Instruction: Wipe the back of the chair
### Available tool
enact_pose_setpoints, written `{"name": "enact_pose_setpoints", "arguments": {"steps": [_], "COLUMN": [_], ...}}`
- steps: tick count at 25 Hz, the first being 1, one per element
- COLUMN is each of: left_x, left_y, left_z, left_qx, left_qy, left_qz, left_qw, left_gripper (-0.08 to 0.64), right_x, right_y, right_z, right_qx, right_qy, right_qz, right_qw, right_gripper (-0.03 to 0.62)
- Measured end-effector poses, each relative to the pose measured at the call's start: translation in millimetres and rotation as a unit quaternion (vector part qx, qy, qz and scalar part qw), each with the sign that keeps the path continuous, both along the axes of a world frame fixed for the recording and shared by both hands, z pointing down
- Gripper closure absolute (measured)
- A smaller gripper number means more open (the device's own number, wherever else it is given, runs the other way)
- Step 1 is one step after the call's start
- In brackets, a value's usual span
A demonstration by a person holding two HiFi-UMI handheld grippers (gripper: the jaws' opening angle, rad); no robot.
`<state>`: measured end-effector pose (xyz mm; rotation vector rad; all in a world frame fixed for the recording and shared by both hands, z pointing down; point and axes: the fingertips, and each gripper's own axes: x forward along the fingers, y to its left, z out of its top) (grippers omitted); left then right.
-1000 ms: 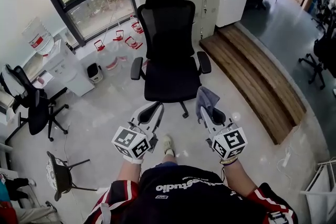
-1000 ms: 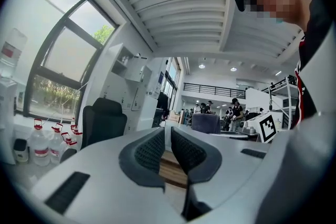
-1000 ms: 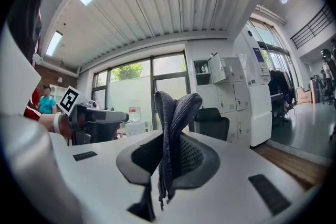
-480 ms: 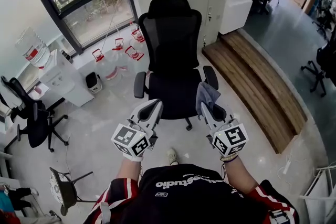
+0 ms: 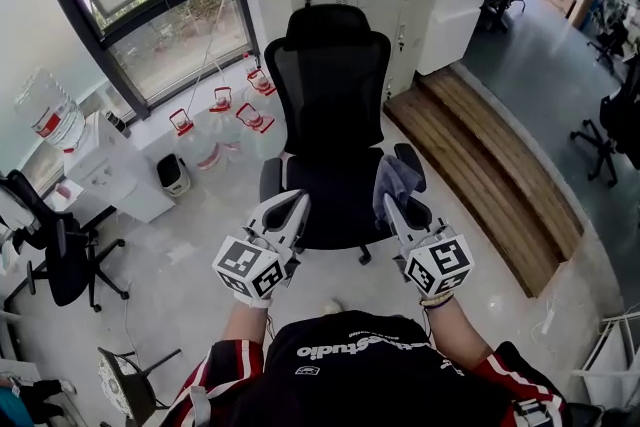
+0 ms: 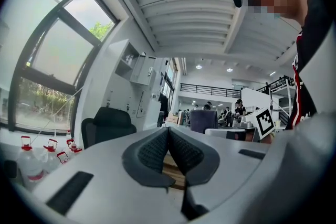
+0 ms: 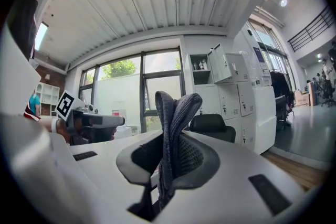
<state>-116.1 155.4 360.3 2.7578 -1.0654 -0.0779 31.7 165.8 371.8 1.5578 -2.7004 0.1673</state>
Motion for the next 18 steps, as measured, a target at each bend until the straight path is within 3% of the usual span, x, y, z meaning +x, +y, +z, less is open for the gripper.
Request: {"name": "enact_pose_setpoints", "arguments": {"steps": [7,18], "left_x": [-19.2,-28.8], "left_y": [-27.2,-61.0], "left_z": [9.1,14.2], "left_qx": [-0.007,-0.014], "left_qy": [0.014,0.026], "left_qz": [0.006,-0.011], "left_qw": [0.9999,0.9995], "left_gripper": [0.535,0.535], "right_x": [-15.4,-26.2], "right_y": [-26.5,-66.9], "right_z": [8.4,7.6], "right_qx": [-0.007,-0.005], "right_qy": [0.006,0.008], "right_qz": [0.012,-0.009], "right_qw": [1.0,1.0], "right_gripper": [0.526,0.526]}}
